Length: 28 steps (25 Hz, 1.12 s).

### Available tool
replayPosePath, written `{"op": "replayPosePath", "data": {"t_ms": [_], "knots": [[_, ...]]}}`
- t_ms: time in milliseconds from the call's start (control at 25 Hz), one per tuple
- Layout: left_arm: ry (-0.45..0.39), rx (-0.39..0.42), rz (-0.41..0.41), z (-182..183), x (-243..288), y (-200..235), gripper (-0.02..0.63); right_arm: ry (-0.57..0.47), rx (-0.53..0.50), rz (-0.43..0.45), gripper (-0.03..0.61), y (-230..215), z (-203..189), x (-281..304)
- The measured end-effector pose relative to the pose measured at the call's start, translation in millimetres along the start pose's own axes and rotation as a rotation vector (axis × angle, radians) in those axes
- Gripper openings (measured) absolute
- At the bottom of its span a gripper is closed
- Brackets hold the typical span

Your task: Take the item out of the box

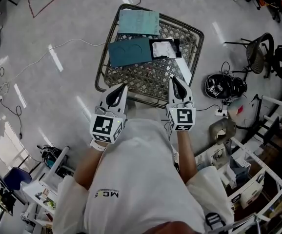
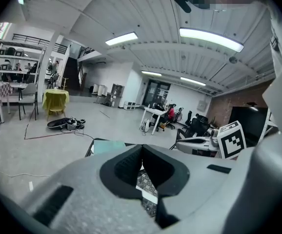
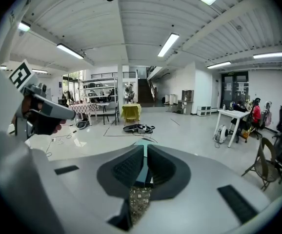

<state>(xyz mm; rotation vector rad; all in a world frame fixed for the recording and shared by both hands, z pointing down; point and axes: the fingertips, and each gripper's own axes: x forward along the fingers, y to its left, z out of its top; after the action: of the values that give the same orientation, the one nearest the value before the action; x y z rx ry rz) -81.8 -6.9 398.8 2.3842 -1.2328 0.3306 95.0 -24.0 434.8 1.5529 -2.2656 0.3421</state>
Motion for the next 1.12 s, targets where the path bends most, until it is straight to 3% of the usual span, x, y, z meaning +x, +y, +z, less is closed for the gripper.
{"op": "replayPosePath", "data": {"t_ms": [240,400,840,1120], "knots": [[0.055,-0.020,0.033,-13.2,34.7,1.0,0.023,0.049,0.013,0.059,0.029,-17.2,-24.8,48.1],[0.059,-0.042,0.065,-21.6,59.0,10.9,0.023,0.067,0.098,0.108,0.034,-27.3,-41.7,84.6],[0.128,-0.064,0.118,-56.0,111.0,26.0,0.023,0.177,0.013,0.132,0.067,-51.5,-99.5,167.2],[0.161,-0.077,0.100,-70.4,141.1,21.0,0.023,0.295,-0.087,0.180,0.072,-65.3,-136.4,200.2]]}}
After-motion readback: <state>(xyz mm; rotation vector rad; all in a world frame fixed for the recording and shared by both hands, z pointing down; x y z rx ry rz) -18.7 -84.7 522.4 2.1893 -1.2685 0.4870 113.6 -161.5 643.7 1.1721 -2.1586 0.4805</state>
